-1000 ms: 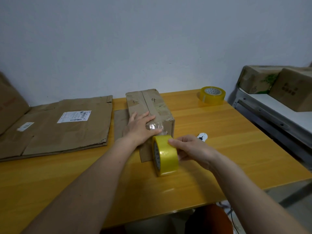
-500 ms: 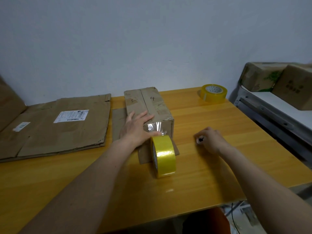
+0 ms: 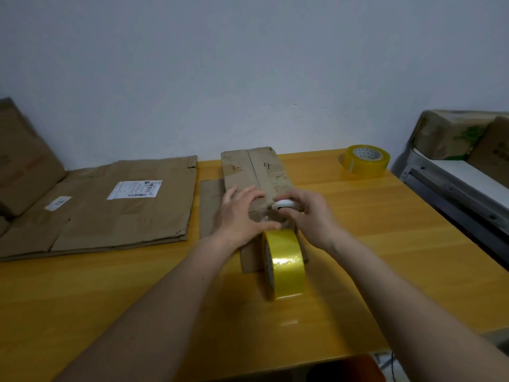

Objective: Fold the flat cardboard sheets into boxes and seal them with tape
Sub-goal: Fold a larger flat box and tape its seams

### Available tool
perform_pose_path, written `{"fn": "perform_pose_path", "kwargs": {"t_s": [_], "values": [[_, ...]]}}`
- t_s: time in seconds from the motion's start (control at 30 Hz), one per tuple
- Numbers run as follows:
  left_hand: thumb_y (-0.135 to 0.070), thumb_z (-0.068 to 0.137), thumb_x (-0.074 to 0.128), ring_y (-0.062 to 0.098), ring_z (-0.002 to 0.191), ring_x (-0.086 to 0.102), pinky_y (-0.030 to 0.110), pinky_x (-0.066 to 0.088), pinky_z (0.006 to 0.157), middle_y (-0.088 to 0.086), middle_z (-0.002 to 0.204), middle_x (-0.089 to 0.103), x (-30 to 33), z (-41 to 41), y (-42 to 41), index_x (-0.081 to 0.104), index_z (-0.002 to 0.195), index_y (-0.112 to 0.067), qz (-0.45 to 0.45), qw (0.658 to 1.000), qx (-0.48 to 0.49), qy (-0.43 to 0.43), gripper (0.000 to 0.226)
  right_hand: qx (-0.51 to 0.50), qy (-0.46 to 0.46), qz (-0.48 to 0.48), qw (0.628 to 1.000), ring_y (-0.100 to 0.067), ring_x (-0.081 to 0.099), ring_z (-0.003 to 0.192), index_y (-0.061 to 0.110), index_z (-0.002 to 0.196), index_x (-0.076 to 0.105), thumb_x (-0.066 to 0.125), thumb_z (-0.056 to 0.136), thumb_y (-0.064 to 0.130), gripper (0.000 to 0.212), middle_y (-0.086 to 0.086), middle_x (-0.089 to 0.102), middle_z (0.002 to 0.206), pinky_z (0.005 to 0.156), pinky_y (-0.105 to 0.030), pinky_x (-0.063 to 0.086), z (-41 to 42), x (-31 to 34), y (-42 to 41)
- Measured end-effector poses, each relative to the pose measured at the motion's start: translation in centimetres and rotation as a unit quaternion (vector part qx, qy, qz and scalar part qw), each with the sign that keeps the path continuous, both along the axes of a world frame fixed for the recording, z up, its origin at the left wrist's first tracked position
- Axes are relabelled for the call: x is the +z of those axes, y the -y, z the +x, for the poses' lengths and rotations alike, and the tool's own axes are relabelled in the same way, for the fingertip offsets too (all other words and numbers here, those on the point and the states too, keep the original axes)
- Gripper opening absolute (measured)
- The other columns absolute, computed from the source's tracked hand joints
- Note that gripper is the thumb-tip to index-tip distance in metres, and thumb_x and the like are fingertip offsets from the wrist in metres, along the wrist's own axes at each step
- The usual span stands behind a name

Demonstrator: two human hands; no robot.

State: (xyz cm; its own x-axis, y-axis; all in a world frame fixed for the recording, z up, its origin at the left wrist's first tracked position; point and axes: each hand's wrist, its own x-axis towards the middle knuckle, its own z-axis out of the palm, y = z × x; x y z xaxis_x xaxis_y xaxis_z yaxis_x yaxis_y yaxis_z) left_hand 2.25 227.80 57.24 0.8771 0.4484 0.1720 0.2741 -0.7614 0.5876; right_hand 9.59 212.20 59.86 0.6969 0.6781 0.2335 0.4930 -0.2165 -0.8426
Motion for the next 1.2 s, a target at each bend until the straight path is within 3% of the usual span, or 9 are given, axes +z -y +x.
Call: {"fn": "perform_pose_path", "kwargs": {"t_s": [0.1,0.27,0.4,0.47,0.57,0.77,0.97,1.1,1.2], "values": [[-0.059,0.059,0.081,0.016,0.143,0.013,0.041,0.019,0.116,-0.009,0.152,0.032,0.3,-0.4,0.1,0.050,0.134,-0.035,-0.041,0.999,-0.010,0.009,0.084,0.003,0.020,-0.037,0.999,-0.014,0.062,0.085,0.023,0.089,0.065,0.066,0.085,0.005,0.018,-0.001,0.067,0.092,0.069,-0.024,0.051,0.1,-0.4,-0.4],[-0.055,0.058,0.083,0.016,0.119,0.037,0.029,0.041,0.093,-0.004,0.125,0.038,0.3,-2.2,2.1,0.048,0.129,-0.033,-0.005,0.987,0.139,0.081,0.082,0.011,0.028,-0.041,0.999,-0.013,0.062,0.084,0.031,0.080,0.061,0.068,0.084,0.006,0.026,-0.001,0.067,0.093,0.066,-0.018,0.049,0.2,-0.3,-0.3],[-0.042,0.062,0.087,0.008,0.091,0.053,0.021,0.041,0.066,-0.005,0.106,0.054,0.1,-3.0,3.7,0.041,0.125,-0.029,-0.307,0.928,0.185,0.103,0.078,0.016,0.040,-0.050,0.998,-0.018,0.061,0.088,0.030,0.081,0.062,0.068,0.084,0.007,0.024,0.000,0.067,0.092,0.076,-0.037,0.052,0.2,-0.3,-0.3],[-0.032,0.064,0.088,0.009,0.094,0.055,0.029,0.051,0.081,-0.007,0.106,0.055,0.2,-2.8,3.9,0.038,0.128,-0.032,-0.423,0.883,0.172,0.110,0.081,0.025,0.045,-0.050,0.997,-0.019,0.061,0.089,0.025,0.084,0.063,0.068,0.083,0.006,0.020,-0.001,0.067,0.094,0.080,-0.042,0.052,0.1,-0.3,-0.3],[-0.017,0.067,0.086,0.020,0.116,0.049,0.042,0.049,0.098,-0.013,0.117,0.037,0.6,-2.3,4.2,0.032,0.140,-0.039,-0.463,0.862,0.170,0.118,0.093,0.026,0.058,-0.062,0.996,-0.019,0.060,0.091,0.022,0.088,0.063,0.067,0.084,0.006,0.017,-0.001,0.066,0.096,0.082,-0.043,0.051,0.1,-0.3,-0.3],[-0.010,0.078,0.075,0.023,0.116,0.050,0.044,0.049,0.098,-0.004,0.136,0.042,0.4,-1.7,4.4,0.021,0.145,-0.046,-0.472,0.858,0.172,0.108,0.094,0.014,0.108,-0.088,0.990,-0.017,0.058,0.088,0.017,0.094,0.064,0.065,0.086,0.006,0.014,0.001,0.063,0.091,0.076,-0.032,0.047,-0.2,-0.3,-0.5],[-0.008,0.078,0.075,0.025,0.119,0.049,0.043,0.049,0.099,-0.002,0.138,0.044,0.7,-1.6,4.1,0.019,0.147,-0.044,-0.461,0.866,0.167,0.101,0.096,0.018,0.210,-0.151,0.966,-0.022,0.057,0.094,0.012,0.102,0.066,0.062,0.086,0.004,0.018,-0.007,0.065,0.099,0.078,-0.035,0.047,-0.2,0.2,-0.9],[-0.008,0.076,0.078,0.026,0.121,0.048,0.044,0.049,0.099,0.000,0.140,0.043,0.8,-1.6,4.0,0.019,0.148,-0.042,-0.460,0.868,0.160,0.096,0.099,0.014,0.287,-0.181,0.941,-0.021,0.048,0.099,0.012,0.105,0.069,0.067,0.085,0.010,0.021,-0.006,0.060,0.097,0.072,-0.027,0.033,0.1,0.3,-0.2],[-0.004,0.074,0.078,0.026,0.122,0.047,0.045,0.049,0.099,0.000,0.140,0.040,0.7,-1.7,3.8,0.020,0.149,-0.040,-0.455,0.871,0.153,0.099,0.102,-0.047,0.222,-0.193,0.955,-0.021,0.052,0.100,0.012,0.101,0.068,0.065,0.086,0.009,0.015,-0.006,0.063,0.096,0.074,-0.030,0.038,1.5,-0.4,1.9]]}}
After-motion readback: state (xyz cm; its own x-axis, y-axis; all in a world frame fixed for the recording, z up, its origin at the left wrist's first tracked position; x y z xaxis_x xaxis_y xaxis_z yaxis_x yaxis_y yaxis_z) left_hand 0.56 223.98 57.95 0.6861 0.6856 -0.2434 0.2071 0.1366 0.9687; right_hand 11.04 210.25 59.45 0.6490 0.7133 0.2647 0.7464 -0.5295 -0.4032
